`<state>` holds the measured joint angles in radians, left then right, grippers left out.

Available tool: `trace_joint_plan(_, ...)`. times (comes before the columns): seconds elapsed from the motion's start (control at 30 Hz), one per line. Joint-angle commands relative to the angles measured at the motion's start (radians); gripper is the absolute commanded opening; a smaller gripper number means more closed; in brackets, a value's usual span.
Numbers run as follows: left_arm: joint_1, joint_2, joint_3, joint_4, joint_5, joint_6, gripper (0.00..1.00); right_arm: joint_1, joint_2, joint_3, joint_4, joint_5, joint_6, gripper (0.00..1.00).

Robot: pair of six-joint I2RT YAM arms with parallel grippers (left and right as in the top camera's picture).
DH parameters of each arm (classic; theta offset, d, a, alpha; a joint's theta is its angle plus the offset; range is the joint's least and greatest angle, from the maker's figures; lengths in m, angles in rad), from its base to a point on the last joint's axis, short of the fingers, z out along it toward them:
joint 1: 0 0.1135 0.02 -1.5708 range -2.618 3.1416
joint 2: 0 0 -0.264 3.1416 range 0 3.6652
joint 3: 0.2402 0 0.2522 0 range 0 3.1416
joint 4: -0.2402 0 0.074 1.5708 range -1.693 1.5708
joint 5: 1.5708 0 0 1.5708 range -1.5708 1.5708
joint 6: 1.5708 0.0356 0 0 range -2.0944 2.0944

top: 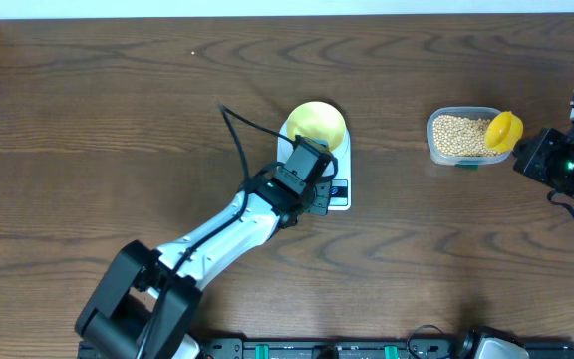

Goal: Scoop item into bowl and weigh 50g on scale

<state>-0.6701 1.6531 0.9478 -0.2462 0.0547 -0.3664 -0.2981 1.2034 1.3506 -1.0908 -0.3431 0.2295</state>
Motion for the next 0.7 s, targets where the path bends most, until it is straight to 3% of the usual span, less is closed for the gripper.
trace_joint_plan(0.0,-0.008,0.039,0.002,0.037,-0.022,-0.005,0.07,-0.001,0.001,-0.005,0.002,0.001,-0.010,0.01)
trace_joint_plan(0.67,-0.008,0.097,0.002,0.092,-0.022,-0.006,0.07,-0.001,0.001,-0.005,0.002,0.001,-0.010,0.01)
